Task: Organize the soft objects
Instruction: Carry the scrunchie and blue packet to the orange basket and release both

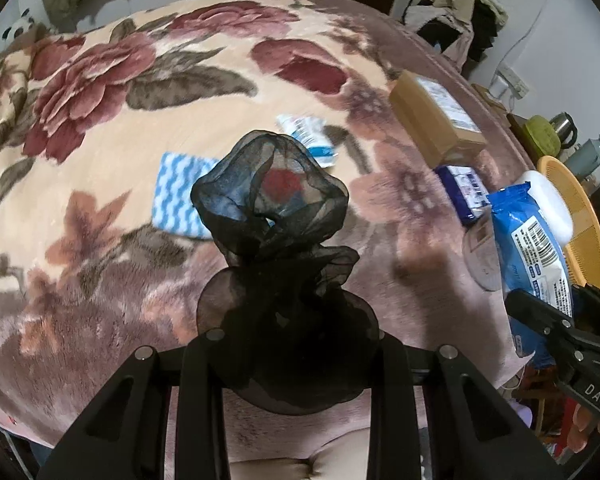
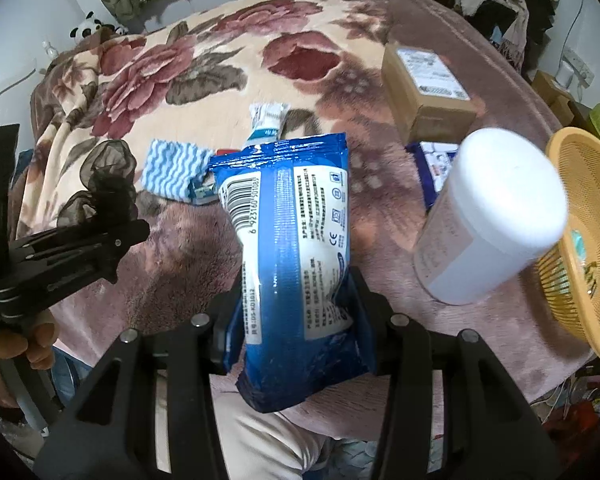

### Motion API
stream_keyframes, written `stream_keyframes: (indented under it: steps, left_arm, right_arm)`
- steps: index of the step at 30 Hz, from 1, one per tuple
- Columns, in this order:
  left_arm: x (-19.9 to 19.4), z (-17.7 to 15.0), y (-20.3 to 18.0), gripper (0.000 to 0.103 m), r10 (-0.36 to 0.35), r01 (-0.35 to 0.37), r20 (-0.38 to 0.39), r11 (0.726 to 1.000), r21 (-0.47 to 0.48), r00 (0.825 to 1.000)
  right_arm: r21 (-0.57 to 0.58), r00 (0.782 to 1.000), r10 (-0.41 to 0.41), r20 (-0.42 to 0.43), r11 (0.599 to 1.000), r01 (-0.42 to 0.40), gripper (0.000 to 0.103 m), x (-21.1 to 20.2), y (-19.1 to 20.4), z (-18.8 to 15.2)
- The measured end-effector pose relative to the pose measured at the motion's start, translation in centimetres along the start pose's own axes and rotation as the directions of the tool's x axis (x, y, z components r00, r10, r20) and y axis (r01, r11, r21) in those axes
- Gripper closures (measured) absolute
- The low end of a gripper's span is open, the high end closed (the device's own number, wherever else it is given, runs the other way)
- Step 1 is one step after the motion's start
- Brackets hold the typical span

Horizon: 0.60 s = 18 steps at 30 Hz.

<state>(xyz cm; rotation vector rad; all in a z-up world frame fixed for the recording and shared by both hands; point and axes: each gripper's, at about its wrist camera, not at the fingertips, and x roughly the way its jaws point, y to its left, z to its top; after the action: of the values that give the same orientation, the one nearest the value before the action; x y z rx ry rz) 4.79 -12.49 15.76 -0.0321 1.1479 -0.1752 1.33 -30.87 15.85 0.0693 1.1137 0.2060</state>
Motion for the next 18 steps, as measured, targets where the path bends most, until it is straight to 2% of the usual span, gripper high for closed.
stream_keyframes:
  steps: [18]
  left_arm:
    - [-2.7,3.3,-9.3,0.072,-0.045,0.042,0.022,0.991,0.124,0.999]
  right_arm:
    - [0.051,0.994,-0.031,0.106,0.998,0.025,0.057,-5.9,-4.9,1.3]
